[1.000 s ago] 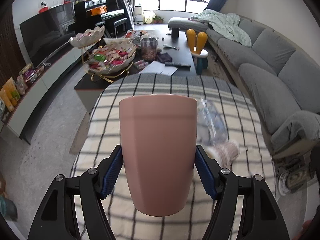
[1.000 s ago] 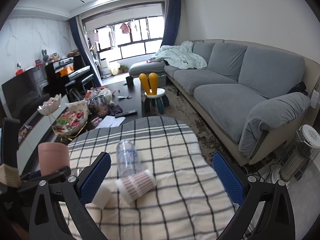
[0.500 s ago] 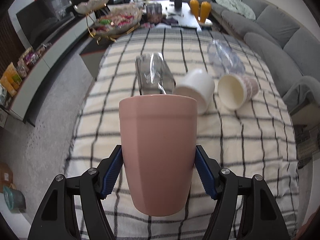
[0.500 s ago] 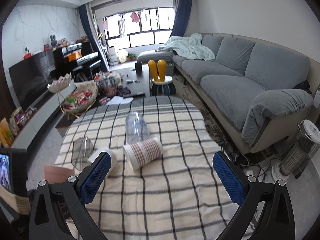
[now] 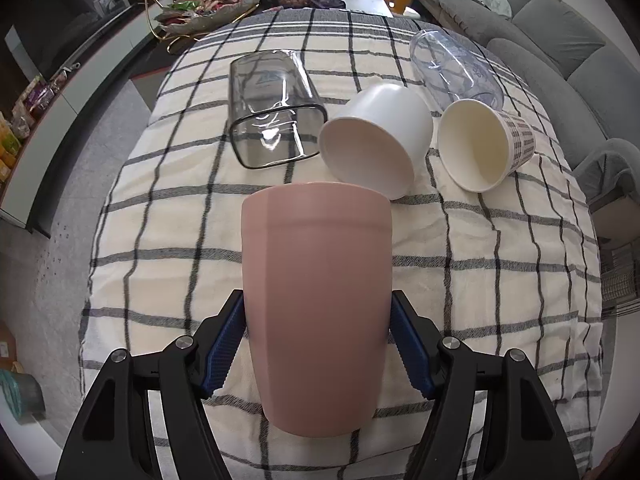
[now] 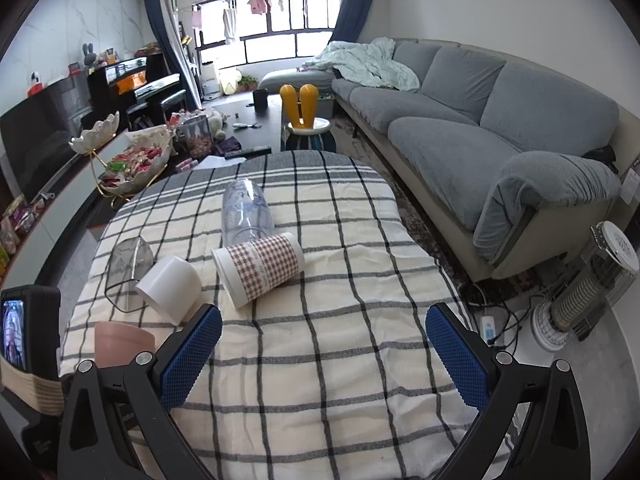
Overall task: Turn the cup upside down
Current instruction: 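Lower the pink cup onto the table and open the left tool, then move the right tool to the pink cup and close it around the cup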
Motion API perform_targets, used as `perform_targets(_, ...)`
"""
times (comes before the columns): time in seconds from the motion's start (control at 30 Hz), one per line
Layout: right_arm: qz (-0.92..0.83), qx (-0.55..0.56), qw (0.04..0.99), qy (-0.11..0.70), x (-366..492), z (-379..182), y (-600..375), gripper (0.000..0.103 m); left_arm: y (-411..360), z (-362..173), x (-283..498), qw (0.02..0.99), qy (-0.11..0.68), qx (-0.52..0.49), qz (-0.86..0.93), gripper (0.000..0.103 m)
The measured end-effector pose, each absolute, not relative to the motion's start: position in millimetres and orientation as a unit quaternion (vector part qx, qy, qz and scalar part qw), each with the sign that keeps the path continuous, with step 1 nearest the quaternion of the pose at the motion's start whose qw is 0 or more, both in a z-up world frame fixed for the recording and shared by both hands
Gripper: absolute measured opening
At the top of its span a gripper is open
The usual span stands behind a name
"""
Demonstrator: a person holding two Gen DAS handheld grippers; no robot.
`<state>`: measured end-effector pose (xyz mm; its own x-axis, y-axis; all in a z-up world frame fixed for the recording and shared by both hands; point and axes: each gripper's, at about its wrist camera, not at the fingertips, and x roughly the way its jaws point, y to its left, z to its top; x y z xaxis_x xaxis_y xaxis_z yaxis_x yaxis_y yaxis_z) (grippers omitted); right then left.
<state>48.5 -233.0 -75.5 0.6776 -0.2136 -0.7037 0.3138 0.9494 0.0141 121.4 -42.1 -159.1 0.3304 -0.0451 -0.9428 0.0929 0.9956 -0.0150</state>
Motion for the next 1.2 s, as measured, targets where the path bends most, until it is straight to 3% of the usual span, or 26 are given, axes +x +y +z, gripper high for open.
perform_targets(0.37, -0.148, 0.079, 0.907, 0.386, 52, -83, -240, 0.102, -47, -163, 130, 0.813, 0.58, 0.025, -0.041, 0.07)
perform_targets(0.53, -0.147, 0.08, 0.909, 0.382, 51, -80, -239, 0.102, -46, -160, 127, 0.81, 0.584, 0.023, -0.045, 0.088)
perform_targets(0.8, -0.137, 0.082, 0.921, 0.356, 39, -65, -226, 0.102, -31, -137, 95, 0.825, 0.562, 0.03, -0.05, 0.093)
perform_targets(1.03, -0.087, 0.083, 0.937, 0.327, 29, -56, -174, 0.102, 17, -96, 50, 0.877, 0.478, 0.032, -0.029, 0.103)
perform_targets(1.2, -0.055, 0.079, 0.951, 0.294, 29, -72, -127, 0.102, 72, -75, 32, 0.921, 0.389, -0.019, 0.008, 0.103)
